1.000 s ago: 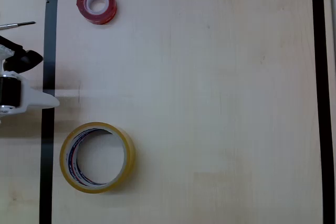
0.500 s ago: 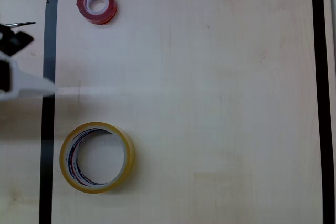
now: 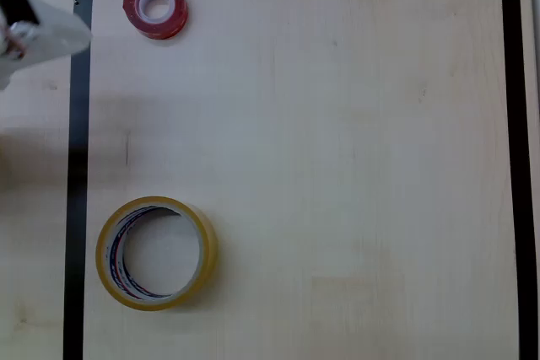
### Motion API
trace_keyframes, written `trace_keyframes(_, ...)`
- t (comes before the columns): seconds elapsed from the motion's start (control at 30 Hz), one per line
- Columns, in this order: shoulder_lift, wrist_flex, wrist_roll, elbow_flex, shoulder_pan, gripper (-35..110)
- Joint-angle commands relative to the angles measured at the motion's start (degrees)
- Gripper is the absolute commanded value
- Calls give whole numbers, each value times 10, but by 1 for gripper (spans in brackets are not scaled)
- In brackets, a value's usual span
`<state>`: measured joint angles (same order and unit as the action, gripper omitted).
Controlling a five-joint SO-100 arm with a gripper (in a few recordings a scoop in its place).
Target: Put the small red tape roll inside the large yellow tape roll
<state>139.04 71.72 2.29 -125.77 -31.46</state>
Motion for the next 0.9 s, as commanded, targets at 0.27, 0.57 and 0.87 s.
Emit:
trace_keyframes(0.27,-126,-71,-18,49,-106,10)
trace_keyframes(0.57,-215,-144,-18,59,-123,13)
trace_keyframes(0.87,-320,-202,-18,68,-124,12)
